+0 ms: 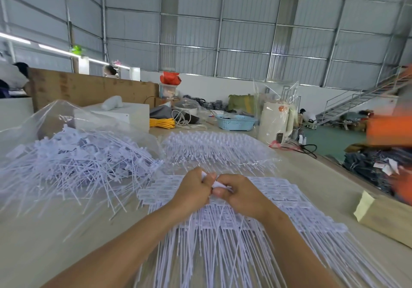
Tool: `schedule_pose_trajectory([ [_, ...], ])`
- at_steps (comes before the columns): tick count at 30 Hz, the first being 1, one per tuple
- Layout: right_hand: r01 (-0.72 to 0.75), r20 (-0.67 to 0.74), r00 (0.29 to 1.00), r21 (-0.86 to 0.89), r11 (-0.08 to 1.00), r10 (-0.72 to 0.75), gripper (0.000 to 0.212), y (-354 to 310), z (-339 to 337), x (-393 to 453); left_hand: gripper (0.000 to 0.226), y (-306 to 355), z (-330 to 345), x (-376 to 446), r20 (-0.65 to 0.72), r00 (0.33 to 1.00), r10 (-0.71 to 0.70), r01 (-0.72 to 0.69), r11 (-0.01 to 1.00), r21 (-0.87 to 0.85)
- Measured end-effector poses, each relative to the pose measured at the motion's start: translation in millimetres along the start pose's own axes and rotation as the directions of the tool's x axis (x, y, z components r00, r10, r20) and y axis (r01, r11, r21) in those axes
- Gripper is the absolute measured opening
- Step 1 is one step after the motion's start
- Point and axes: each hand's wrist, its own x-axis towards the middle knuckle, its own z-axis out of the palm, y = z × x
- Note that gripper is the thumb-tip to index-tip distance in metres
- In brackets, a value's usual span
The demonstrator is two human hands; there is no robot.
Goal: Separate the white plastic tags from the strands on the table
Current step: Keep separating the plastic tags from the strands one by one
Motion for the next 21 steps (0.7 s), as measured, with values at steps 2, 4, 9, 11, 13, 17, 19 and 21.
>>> schedule_pose_trajectory([
  [2, -0.002, 0.009, 1.0, 0.029, 1.0, 0.002, 0.014, -0.9, -2.8, -0.1, 0.026, -0.2, -0.7, 0.9, 0.043, 0.999, -0.027, 0.028, 0.999, -0.038],
  [4, -0.016, 0.032, 0.999, 0.033, 0.999, 0.015, 0.012, -2.9, -5.8, -1.2, 0.025, 1.1, -2.1, 0.5, 0.092, 0.995, -0.048, 0.055, 0.996, -0.077],
  [9, -0.106, 0.116, 0.985, -0.187, 0.977, 0.129, 0.035, 7.3, -20.0, -7.0, 0.028, 0.5, -15.2, -3.6, 0.366, 0.93, 0.012, -0.054, 0.993, 0.106],
  [11, -0.122, 0.022, 0.992, -0.075, 0.99, 0.124, 0.034, 9.6, -24.0, -8.4, 0.025, 0.6, -16.6, -4.3, 0.374, 0.927, 0.012, 0.026, 0.995, -0.096],
  [13, -0.105, -0.157, 0.982, 0.02, 0.994, 0.107, 0.029, 9.7, -26.2, -6.5, 0.018, 2.4, -18.5, -1.8, 0.243, 0.97, -0.017, 0.088, 0.955, -0.284],
  [17, -0.056, -0.238, 0.966, 0.188, 0.981, 0.101, 0.011, 1.1, -21.6, -2.5, 0.011, 3.1, -21.0, 2.4, 0.116, 0.983, -0.139, 0.176, 0.88, -0.441],
  [19, -0.079, -0.128, 0.985, 0.246, 0.966, 0.113, 0.011, -5.6, -12.7, -1.7, 0.016, 4.4, -16.8, 1.7, 0.135, 0.976, -0.174, 0.218, 0.847, -0.486],
  [21, -0.105, -0.079, 0.989, 0.222, 0.969, 0.125, 0.025, -7.9, -6.3, 0.7, 0.029, 8.0, -12.5, 1.2, 0.184, 0.962, -0.202, 0.271, 0.8, -0.536],
])
